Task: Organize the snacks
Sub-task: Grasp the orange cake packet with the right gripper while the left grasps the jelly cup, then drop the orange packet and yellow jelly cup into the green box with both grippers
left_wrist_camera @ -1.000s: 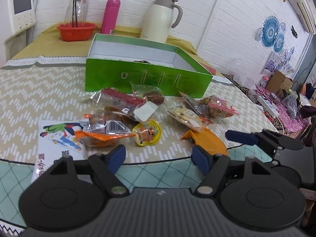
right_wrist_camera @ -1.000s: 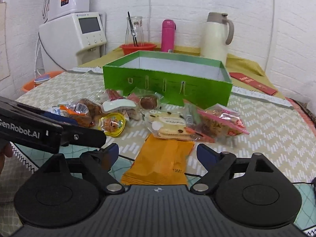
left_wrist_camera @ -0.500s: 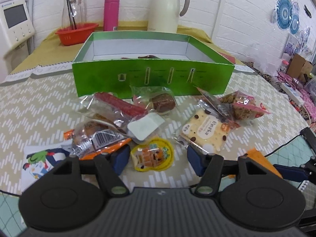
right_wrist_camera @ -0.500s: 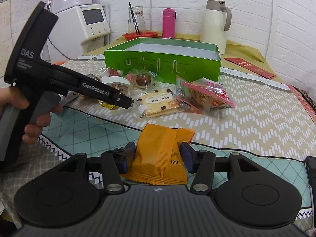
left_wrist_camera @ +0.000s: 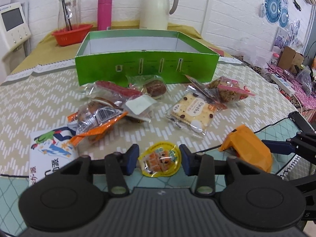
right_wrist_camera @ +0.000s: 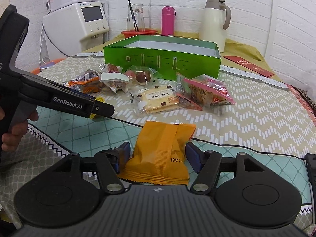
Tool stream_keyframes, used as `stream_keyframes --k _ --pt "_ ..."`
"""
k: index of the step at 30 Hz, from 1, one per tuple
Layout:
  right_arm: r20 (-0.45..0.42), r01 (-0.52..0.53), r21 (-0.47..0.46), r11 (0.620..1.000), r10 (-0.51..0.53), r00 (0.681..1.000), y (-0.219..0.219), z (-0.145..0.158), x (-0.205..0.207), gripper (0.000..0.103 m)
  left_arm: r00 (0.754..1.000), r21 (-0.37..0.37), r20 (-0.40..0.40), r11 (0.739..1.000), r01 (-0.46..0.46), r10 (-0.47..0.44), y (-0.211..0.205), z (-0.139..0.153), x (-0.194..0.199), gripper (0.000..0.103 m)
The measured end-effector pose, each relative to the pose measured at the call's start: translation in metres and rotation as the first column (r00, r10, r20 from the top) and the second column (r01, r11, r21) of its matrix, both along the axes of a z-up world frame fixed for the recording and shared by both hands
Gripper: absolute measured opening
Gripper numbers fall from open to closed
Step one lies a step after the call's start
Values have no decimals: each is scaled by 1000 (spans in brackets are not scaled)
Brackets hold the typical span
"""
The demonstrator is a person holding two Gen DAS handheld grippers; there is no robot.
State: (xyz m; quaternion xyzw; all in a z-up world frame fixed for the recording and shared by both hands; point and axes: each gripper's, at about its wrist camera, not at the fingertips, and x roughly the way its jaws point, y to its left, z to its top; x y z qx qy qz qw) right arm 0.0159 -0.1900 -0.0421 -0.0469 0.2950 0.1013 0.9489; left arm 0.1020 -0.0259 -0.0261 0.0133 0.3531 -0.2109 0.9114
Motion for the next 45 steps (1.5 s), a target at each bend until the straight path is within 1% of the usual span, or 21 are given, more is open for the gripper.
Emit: stream_keyframes --k 5,6,7,8,11,16,17,18,19,20,21,22,23,25,27,30,33,37,39,41,45 --pt "-8 23 -5 1000 -23 1000 -1 -2 -3 103 1000 -19 -10 1000 16 -17 3 1 -7 44" --pt "-8 28 -2 1000 -28 1000 -1 -2 -3 103 1000 -21 -11 1000 19 -19 3 2 -9 48" --pt "-6 32 -2 999 -32 999 -1 -1 -4 103 1000 -24 -12 1000 20 -20 4 2 -11 56" --pt "-1 35 -5 999 -35 999 -1 0 -5 103 1000 -28 -8 999 25 -25 5 3 -13 58" --pt "17 37 -21 999 -36 999 0 2 -9 103 999 -18 5 999 43 -43 3 5 -17 58" --pt "11 33 -19 999 -33 999 2 1 -8 103 1000 -2 -6 1000 28 -28 1 -1 -9 57" --pt "9 32 -19 999 -32 999 2 0 -8 103 1000 -2 4 1000 26 -26 1 -2 -8 58" --pt "5 32 -17 999 -32 999 2 -1 -8 103 1000 -3 6 1000 25 -25 0 -2 -7 55" --pt "4 33 -12 999 -32 999 1 -2 -7 100 999 -5 4 999 31 -31 0 -2 -5 44" --pt "8 32 -8 999 -32 999 1 -3 -7 97 999 -4 8 999 35 -35 -1 -2 -4 37" --pt "12 28 -8 1000 -28 1000 1 -3 -7 95 999 -3 10 999 33 -33 0 -1 -4 38" --pt "17 28 -6 1000 -27 999 1 -4 -7 88 999 -7 13 1000 29 -29 0 0 -4 36" --pt "17 23 1 1000 -23 1000 0 -4 -7 85 1000 -11 10 999 30 -30 1 1 -3 35" --pt "11 15 27 1000 -15 1000 -2 -2 -6 81 999 -37 -1 999 37 -37 3 2 -4 34" --pt "15 4 48 999 -5 1000 -3 2 -6 80 999 -50 1 998 36 -36 4 6 -7 34" --pt "59 -16 52 998 13 998 -3 16 -7 80 999 -98 24 994 46 -44 9 22 -11 34" --pt "124 -31 57 998 24 992 -6 38 -1 80 995 -137 82 989 60 -49 14 49 -7 34" --pt "225 -40 34 999 31 974 -9 72 21 80 986 -177 163 983 51 -22 20 89 15 34" --pt "263 -40 23 999 32 964 -12 85 38 80 983 -184 183 982 32 2 23 102 33 34" --pt "278 -31 17 999 25 960 -16 95 59 80 982 -187 186 982 10 25 25 111 55 34" --pt "256 -2 25 1000 -5 967 -26 100 108 81 981 -174 178 983 -49 80 28 117 99 34"
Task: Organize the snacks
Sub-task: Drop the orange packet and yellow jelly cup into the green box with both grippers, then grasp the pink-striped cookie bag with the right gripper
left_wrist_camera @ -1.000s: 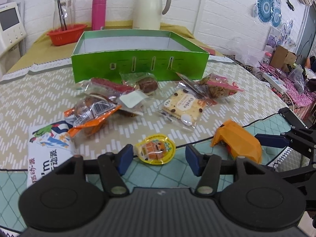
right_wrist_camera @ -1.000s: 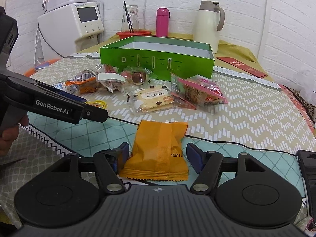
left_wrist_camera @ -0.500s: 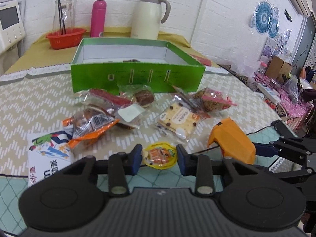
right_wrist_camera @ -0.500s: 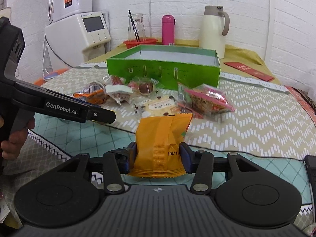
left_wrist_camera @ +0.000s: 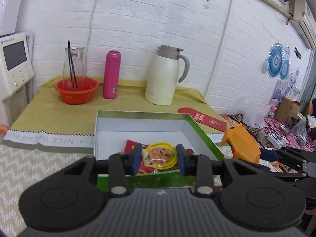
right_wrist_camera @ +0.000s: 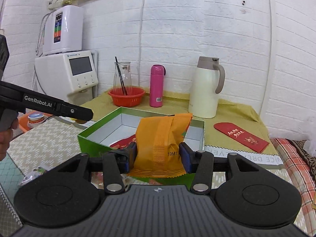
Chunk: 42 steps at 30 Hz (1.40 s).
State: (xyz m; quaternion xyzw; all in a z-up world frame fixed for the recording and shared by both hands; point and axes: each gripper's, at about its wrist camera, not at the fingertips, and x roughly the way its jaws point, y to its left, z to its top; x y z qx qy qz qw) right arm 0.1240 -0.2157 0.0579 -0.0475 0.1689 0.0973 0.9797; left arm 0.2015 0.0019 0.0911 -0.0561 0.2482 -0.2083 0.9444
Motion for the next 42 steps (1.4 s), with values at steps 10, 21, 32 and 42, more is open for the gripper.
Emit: stream_keyframes --k 10,21,32,42 --pt "-167 30 67 997 -19 986 -9 -28 97 81 988 38 -138 997 -66 71 2 -40 93 34" --pt "-277 -23 -4 1000 21 961 5 -56 139 83 983 69 -172 996 -56 67 -9 -65 120 65" --pt "-140 -57 -13 998 54 989 1 -33 111 103 980 100 -75 979 -175 183 -10 -43 97 90" --pt "-65 -44 58 997 48 997 -6 4 56 103 993 83 -9 990 -114 115 -16 -5 40 90"
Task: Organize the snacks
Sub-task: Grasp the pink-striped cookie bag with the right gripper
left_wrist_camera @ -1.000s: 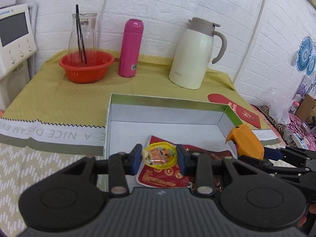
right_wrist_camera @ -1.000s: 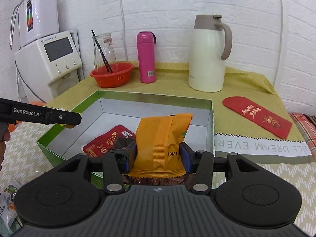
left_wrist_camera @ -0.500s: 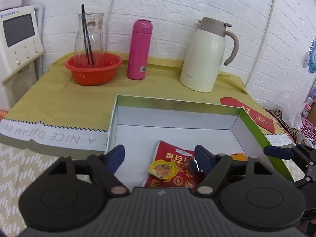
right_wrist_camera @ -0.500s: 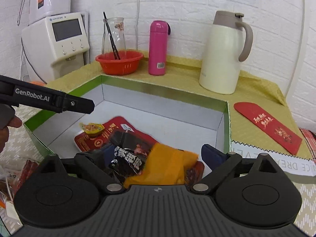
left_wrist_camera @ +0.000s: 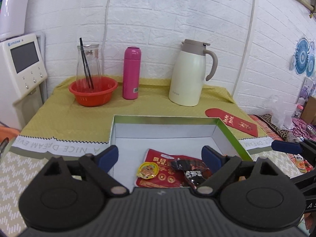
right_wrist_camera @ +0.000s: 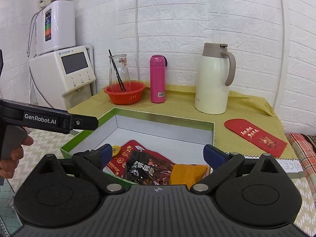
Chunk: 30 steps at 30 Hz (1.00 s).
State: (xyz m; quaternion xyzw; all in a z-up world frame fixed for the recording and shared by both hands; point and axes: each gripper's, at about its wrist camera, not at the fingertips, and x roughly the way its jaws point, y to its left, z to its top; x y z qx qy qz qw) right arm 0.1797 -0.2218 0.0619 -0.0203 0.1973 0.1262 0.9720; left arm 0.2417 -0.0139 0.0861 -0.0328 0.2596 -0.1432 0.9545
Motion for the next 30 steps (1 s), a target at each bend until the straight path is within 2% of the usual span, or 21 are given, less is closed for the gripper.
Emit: stream_keyframes --k 4,9,12,16,19,23,30 --pt "45 -19 16 1000 19 999 1 12 -33 103 999 -25 14 999 38 -38 -1 13 -34 90" --pt "120 -42 -27 999 45 992 2 21 -82 103 997 -25 34 997 75 -74 -3 18 -79 90" --pt "141 -22 -31 999 26 990 -3 16 -107 103 994 -47 20 993 110 -109 -1 11 -105 90" --pt "121 37 -59 998 -29 992 -11 -6 -131 103 992 -72 -7 989 128 -128 2 -10 -134 90" --pt "60 59 -80 995 -54 997 -14 -26 -134 103 989 -69 -40 988 139 -142 1 -28 -149 90" --pt "-1 86 -102 991 -87 996 -15 -49 -126 103 985 -110 -81 984 143 -152 5 -49 -166 90" --pt "-51 129 -31 991 -131 990 -19 -68 -86 103 985 -80 -87 987 142 -148 11 -56 -175 90"
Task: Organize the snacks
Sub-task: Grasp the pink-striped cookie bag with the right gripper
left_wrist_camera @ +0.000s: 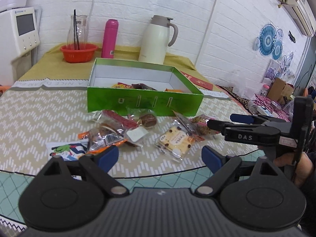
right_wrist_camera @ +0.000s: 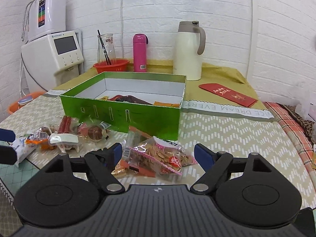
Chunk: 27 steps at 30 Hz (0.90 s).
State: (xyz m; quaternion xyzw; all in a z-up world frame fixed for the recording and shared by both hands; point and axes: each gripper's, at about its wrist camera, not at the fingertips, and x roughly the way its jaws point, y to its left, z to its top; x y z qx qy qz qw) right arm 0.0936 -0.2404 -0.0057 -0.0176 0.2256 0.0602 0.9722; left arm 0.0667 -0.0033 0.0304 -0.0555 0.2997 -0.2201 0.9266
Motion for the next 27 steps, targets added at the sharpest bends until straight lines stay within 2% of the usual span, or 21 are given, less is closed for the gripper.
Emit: stream_keyframes --k 4,5,6,11,15,19,23,27 --pt "-33 28 31 999 -27 999 -2 -15 14 103 1000 -5 -20 1000 0 -1 2 -3 3 90" --pt "-54 26 56 998 -22 998 -5 -19 15 86 1000 -5 -22 1000 2 -2 3 -4 3 90" --pt "-68 34 63 997 -30 997 -8 -22 14 75 1000 -6 -25 1000 4 -4 2 -5 4 90" --pt "-58 8 60 998 -5 998 -15 -24 -12 63 999 -11 -39 1000 24 -24 -5 -8 7 90" --pt "-58 -34 51 998 36 998 -15 -23 -45 62 997 -7 -49 998 57 -58 -16 -12 7 90" --pt "-59 -60 10 998 61 996 -12 -29 -75 67 993 0 -71 996 89 -89 -27 -17 8 90" --pt "-93 -61 6 998 61 994 -10 -34 -87 71 984 -36 -93 988 150 -153 -42 -18 9 90" --pt "-71 -49 21 999 51 996 -13 -33 -97 84 964 -62 -93 968 245 -250 -68 -15 12 90"
